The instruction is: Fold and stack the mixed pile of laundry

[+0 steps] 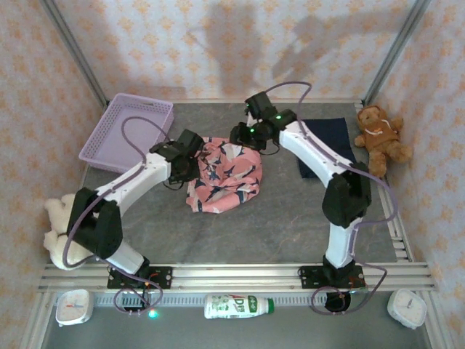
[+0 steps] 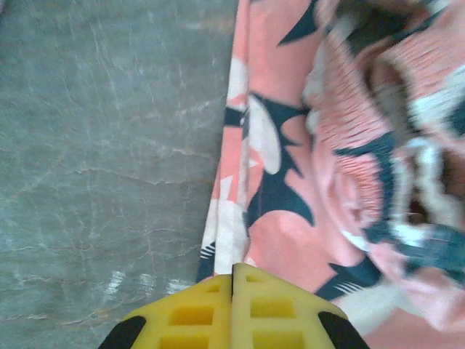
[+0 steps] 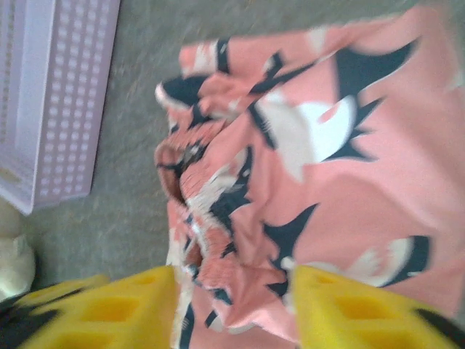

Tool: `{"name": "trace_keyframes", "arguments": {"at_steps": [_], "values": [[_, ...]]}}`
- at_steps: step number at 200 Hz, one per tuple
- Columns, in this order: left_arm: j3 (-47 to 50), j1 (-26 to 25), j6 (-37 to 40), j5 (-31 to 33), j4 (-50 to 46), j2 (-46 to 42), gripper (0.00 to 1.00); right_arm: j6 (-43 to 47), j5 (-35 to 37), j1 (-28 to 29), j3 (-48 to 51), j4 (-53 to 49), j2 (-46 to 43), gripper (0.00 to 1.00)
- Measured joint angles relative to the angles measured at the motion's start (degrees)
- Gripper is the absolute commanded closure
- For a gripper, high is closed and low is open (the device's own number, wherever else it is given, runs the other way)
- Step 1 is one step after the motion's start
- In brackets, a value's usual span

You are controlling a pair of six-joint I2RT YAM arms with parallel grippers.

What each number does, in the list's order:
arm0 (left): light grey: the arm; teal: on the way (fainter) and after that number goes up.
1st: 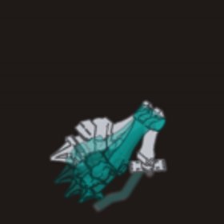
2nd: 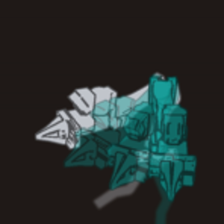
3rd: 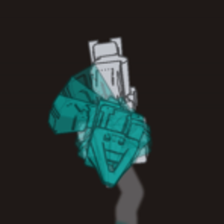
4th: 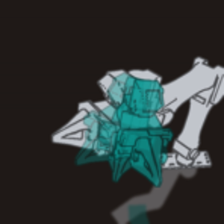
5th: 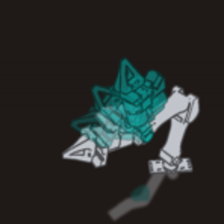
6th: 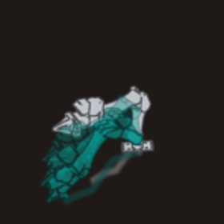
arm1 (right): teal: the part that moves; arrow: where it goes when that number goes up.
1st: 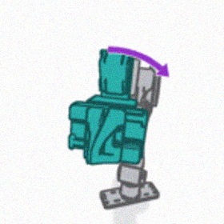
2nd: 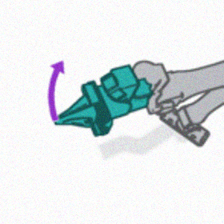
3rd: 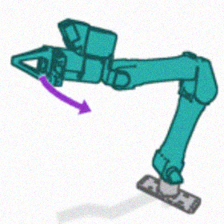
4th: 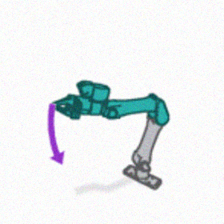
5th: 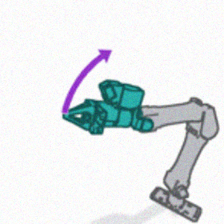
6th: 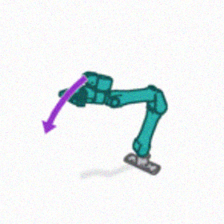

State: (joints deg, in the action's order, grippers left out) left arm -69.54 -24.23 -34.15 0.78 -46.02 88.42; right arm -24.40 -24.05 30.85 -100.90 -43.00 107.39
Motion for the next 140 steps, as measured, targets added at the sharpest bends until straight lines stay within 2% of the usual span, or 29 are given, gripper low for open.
{"name": "trace_keyframes", "arguments": {"at_steps": [11, 41, 89, 114, 140], "values": [[-2.34, -0.04, 0.17, -0.74, 0.07, -0.9, 0.95, 0.96, 1.88, -1.09, 0.33, -0.42, -0.66, 0.78], [-5.97, -0.94, -1.53, -6.71, 4.09, 0.33, 0.96, 2.16, 4.48, -1.77, 1.27, -1.05, 0.96, 0.82], [-20.87, -10.05, -2.78, -11.1, 8.72, 17.11, 1.0, 1.88, 3.89, -2.12, 2.95, 0.46, 7.72, 0.83], [-21.16, -11.37, -3.56, -11.17, 9.31, 22.88, 1.0, 1.09, 2.1, -3.48, 2.97, 2.49, 11.89, 0.83], [-18.45, -10.45, -3.56, -8.61, 9.2, 25.66, 1.0, -1.25, 1.11, -4.94, 2.05, 4.98, 16.81, 0.89]]}}
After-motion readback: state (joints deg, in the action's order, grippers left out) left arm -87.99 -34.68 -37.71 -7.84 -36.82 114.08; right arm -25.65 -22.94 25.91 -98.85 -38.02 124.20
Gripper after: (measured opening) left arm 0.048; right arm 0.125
